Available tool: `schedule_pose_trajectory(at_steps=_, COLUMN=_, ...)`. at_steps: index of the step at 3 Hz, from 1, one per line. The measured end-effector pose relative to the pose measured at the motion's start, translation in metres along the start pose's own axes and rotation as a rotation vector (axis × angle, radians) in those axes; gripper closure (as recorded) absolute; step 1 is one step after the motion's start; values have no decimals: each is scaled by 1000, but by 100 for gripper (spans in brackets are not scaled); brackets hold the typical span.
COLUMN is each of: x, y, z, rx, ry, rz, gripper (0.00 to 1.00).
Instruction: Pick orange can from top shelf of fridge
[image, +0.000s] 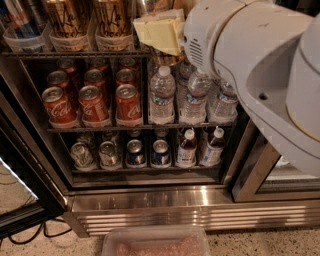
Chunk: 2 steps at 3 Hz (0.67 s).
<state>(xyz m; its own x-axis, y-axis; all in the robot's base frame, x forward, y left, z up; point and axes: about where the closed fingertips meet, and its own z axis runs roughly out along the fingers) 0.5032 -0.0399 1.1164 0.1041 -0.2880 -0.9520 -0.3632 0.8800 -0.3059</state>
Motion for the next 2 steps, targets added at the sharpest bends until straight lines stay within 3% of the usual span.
schedule_pose_trajectory(at_steps=1, x=32, y=-1, z=-1, rx=-14, ry=48, rz=58, gripper=100)
schedule_pose_trajectory(at_steps=2, x=65, y=-5, z=-7, rx=6, ry=101, rz=97, gripper=100)
